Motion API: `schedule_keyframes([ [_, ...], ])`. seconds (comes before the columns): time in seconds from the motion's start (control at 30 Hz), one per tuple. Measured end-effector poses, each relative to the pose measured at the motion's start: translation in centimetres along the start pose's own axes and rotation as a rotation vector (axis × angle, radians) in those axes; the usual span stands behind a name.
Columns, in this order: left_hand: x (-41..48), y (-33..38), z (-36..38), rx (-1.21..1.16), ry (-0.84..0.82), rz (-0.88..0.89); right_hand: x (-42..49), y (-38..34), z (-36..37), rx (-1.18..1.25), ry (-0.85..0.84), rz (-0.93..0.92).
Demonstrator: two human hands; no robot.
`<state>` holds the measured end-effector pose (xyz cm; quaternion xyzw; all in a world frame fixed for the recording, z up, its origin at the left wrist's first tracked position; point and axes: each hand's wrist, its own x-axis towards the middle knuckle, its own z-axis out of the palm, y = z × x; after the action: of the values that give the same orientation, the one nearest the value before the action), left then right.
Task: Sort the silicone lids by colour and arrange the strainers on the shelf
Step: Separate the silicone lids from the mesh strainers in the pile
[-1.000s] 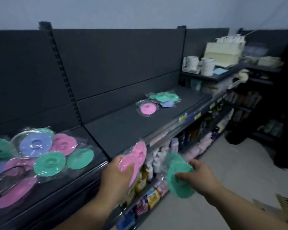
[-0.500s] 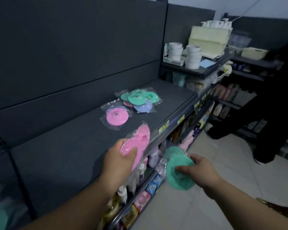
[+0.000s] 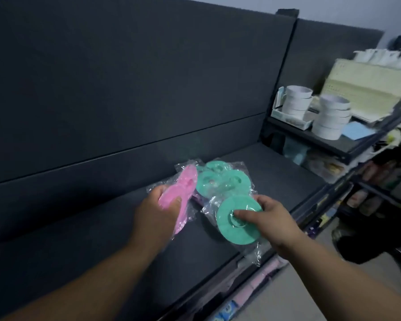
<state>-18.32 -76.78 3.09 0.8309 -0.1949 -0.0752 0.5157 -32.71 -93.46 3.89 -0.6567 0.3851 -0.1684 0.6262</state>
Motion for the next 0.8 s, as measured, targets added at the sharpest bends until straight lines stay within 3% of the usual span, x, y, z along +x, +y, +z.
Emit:
schedule_keyframes([
  [0.1,1.3,-0.1,1.5,-0.019,0.091,-0.044,4.8,-0.4,0.1,-0.051,-0.065,-0.082],
  [0.17,1.8,-0.1,2.5,0.007,0.142,-0.076,7.2,-0.1,-0.3,-0.39,-0.114,-0.258],
  [0.27,2.0,-1.1,3.6,0.065,0.264,-0.179,9.0,1.1,-1.0,-0.934,-0.328,-0.515],
  [0.37,1.6,-2.3,4.6,0.227,0.231,-0.1,10.5,2.3,-1.0,-1.17,-0.47,-0.662],
  [0.47,1.0,-3.3,6.3,0.459,0.086,-0.147,11.9,2.8,-0.7,-1.193,-0.545,-0.696],
  [0.6,0.8,-3.9,7.8,0.514,0.048,-0.253,14.1,2.8,0.1,-1.233,-0.521,-0.747],
  [0.8,-0.9,-3.1,6.5,0.504,0.178,-0.225,12.8,1.6,1.3,-1.173,-0.475,-0.814],
])
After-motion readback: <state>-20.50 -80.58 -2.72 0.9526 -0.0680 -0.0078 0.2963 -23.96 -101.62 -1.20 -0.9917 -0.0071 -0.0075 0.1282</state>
